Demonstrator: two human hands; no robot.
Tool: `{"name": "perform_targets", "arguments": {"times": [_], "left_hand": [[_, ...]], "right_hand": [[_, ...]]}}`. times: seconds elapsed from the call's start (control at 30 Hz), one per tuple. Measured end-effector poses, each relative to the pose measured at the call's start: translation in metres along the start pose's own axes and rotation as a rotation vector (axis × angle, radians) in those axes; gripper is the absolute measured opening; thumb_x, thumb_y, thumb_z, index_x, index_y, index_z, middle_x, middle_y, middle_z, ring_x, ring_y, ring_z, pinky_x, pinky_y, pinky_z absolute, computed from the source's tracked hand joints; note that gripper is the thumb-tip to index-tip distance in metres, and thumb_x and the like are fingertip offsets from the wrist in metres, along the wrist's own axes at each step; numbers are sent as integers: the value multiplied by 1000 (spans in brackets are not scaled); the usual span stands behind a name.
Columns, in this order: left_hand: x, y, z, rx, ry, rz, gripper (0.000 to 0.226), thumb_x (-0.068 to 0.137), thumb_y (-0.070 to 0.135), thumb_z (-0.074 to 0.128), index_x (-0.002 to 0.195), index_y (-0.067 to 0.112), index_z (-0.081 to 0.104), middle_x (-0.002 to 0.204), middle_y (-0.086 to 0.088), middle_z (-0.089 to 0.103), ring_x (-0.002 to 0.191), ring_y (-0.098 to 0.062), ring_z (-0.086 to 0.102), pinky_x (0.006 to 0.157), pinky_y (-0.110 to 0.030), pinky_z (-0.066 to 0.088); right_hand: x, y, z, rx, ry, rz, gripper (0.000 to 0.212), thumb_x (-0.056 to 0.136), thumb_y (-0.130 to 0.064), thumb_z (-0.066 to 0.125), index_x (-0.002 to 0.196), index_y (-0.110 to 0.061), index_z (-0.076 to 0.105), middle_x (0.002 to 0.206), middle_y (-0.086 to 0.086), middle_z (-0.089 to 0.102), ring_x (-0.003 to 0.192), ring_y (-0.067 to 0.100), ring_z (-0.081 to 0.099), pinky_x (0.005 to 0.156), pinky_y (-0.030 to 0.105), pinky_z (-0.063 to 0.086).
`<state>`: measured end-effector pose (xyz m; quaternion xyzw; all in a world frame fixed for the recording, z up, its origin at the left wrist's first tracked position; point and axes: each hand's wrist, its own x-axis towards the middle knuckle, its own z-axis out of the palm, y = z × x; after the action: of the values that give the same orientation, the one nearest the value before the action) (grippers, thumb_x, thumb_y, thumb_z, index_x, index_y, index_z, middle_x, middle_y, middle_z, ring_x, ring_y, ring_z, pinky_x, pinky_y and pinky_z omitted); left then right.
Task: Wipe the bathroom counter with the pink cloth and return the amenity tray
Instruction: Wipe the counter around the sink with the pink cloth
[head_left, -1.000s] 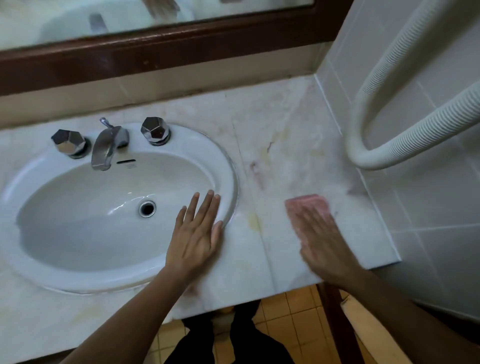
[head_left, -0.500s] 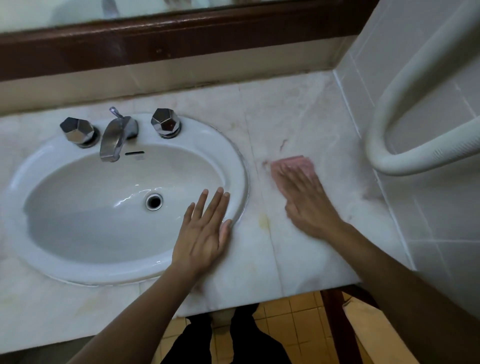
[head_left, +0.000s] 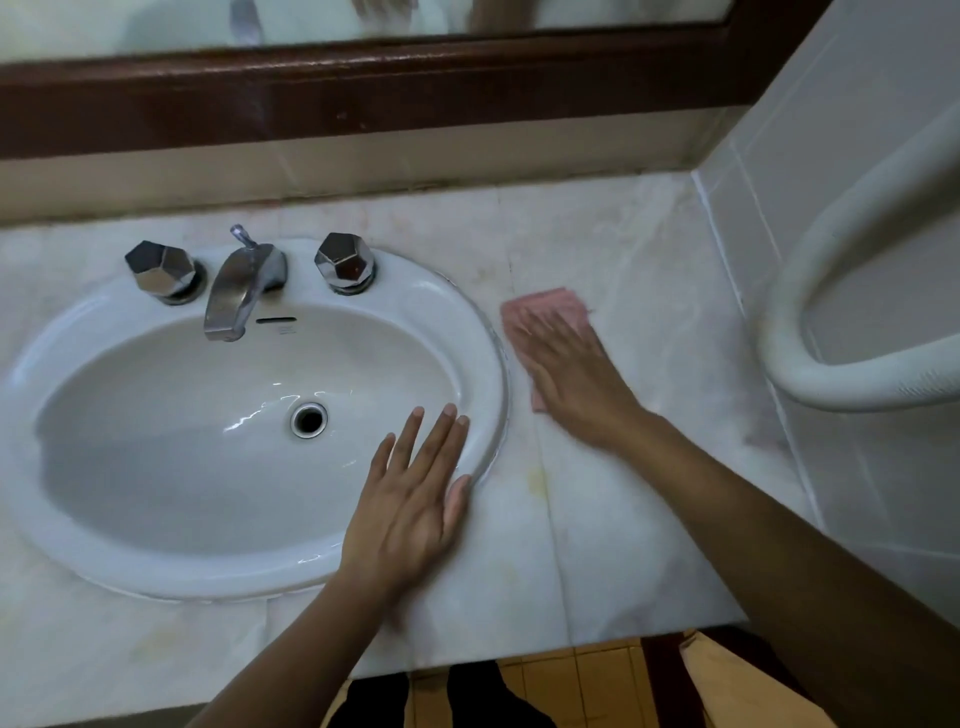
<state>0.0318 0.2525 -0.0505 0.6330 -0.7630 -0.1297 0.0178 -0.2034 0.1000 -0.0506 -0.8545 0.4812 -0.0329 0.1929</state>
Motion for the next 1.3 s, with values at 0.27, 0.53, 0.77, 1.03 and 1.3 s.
{"name": "perform_targets", "arguments": {"times": [0.27,0.53,0.77,1.03,1.3], "left_hand": [[0,-1,3,-2,2,16,59,108,43,25,163,22,22,171,5,20,159,-24,13,124,-48,26],[1,0,1,4,-2,3,59,107,43,29,163,22,23,170,5,20,158,-24,16,123,-48,29],[0,1,-1,-14,-8,-1,60,108,43,33,163,23,23,170,4,21,159,-25,15,123,-49,28],[0,1,1,10,-8,2,61,108,43,31,163,23,19,171,4,18,159,-24,11,125,-47,25],[-1,1,2,26,37,16,59,106,41,32,161,20,28,169,2,27,157,-27,22,120,-49,32]], "right_hand": [[83,122,-56,-81,253,722,82,100,-41,45,167,-10,10,174,16,15,162,38,10,129,60,5],[151,-17,-22,-4,-26,91,62,108,-25,38,166,-13,21,176,2,17,163,19,10,132,37,-3],[-11,-5,1,64,95,-26,69,95,-7,47,162,-12,36,171,-1,25,158,12,21,133,39,9],[59,105,-38,4,220,682,76,103,-44,19,167,-9,-1,176,14,10,163,35,8,129,60,5],[20,16,5,-112,50,93,71,104,-41,20,168,-14,12,176,6,12,163,27,10,132,50,5]]}}
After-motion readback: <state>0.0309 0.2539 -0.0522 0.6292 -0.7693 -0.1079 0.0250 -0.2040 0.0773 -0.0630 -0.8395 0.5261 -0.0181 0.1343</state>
